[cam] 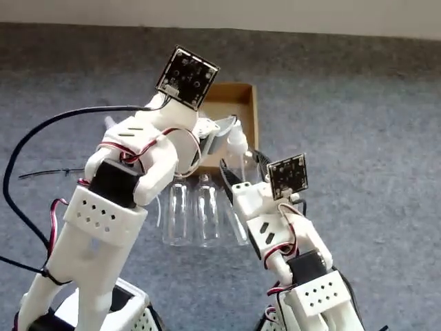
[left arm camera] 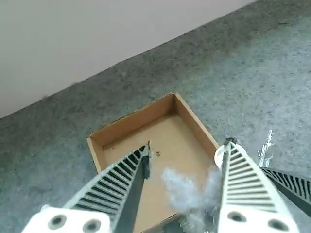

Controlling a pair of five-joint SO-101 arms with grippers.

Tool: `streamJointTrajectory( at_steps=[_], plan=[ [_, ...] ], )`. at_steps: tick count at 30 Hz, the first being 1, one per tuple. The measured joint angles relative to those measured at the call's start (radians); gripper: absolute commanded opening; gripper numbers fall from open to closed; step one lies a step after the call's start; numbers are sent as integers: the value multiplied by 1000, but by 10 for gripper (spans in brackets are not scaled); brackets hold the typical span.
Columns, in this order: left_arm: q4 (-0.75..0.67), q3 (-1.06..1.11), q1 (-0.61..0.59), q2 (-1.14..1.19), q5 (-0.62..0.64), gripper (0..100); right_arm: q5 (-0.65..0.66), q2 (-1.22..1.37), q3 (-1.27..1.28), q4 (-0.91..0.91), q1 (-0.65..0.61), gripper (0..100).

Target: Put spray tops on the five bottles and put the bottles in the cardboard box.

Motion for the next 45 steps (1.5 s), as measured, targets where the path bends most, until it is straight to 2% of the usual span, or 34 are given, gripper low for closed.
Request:
streamJointTrajectory(
  at_steps=[11, 24, 28, 34, 40, 45],
  plan=[
    [-8, -32, 44, 11, -51, 226, 0, 0, 0, 0, 3, 5],
    [325, -371, 51, 15, -64, 226, 0, -2, -2, -2, 0, 5],
    [374, -399, 55, 15, -64, 226, 0, -2, -2, -2, 0, 5],
    [371, -324, 52, -101, -64, 226, 0, -2, -2, -2, 31, 5],
    [212, -140, 49, -138, -64, 226, 0, -2, -2, -2, 34, 5],
    [110, -106, 32, -104, -64, 226, 0, -26, -2, -2, 34, 5]
  ],
)
